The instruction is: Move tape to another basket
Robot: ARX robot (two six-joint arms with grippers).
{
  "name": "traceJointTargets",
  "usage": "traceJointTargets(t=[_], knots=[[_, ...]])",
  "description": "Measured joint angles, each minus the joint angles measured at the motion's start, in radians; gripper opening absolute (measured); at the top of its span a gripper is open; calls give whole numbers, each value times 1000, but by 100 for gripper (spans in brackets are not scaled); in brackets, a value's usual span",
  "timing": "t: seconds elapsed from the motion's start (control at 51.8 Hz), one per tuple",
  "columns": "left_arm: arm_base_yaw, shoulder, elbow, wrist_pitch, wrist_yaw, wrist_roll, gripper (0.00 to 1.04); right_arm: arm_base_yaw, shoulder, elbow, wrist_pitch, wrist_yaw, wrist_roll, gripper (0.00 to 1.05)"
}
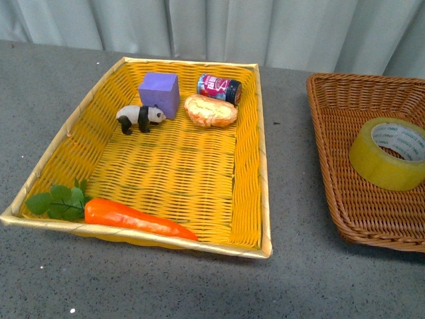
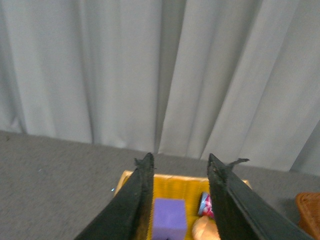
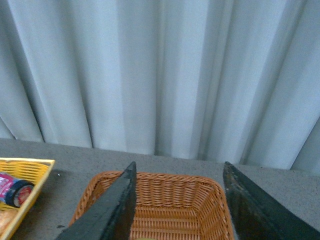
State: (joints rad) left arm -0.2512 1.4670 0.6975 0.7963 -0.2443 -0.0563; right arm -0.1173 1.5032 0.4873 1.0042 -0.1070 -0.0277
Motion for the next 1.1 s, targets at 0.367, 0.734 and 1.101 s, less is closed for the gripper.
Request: traceJointTargets(t=[0.367,0.734,1.101], knots=[[98,-225,-338,82,98,44,4,46,-230,-242,11,45,14,1],[167,-445,-528,50,160,48,4,116,-418,-407,-23,107,16,1],[249,-665,-625,-76,241,50,4,116,-695,-465,-232,106,17,1]])
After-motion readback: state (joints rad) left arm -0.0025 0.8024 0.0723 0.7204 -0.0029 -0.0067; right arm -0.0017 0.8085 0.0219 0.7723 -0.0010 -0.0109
